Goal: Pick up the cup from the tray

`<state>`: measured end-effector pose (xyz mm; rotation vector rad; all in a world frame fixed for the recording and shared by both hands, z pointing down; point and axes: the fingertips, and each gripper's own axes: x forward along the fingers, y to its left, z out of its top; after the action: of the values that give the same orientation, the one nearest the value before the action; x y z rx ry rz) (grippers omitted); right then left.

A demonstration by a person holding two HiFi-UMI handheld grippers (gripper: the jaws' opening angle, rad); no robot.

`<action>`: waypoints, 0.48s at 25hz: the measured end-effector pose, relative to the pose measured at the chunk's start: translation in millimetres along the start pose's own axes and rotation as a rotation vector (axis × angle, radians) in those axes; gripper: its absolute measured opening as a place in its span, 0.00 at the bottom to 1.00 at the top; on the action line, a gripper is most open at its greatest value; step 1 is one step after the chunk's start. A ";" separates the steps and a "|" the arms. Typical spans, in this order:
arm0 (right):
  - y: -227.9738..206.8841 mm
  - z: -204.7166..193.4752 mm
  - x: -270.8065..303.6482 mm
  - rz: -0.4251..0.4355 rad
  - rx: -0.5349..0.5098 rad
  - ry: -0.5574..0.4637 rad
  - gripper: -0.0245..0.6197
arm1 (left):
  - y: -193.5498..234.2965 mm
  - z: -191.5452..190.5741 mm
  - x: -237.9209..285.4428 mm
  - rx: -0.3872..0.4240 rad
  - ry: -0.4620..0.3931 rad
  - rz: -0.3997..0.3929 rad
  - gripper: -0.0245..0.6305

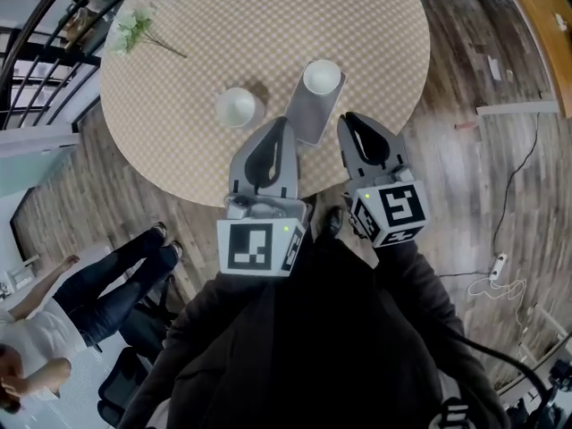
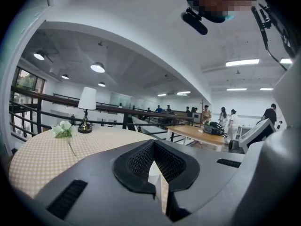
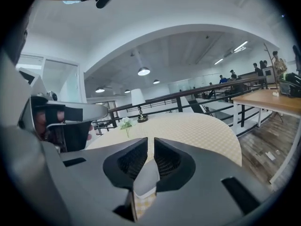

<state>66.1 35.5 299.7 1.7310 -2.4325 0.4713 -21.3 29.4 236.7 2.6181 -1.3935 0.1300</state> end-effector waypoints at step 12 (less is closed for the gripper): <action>-31.8 -46.6 82.9 -0.019 -0.149 0.225 0.50 | 47.3 -10.3 61.1 -0.073 0.079 -0.001 0.05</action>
<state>63.9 -33.8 372.3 1.5497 -2.2323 0.4439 -26.3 -44.3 261.6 2.5259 -1.3446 0.1772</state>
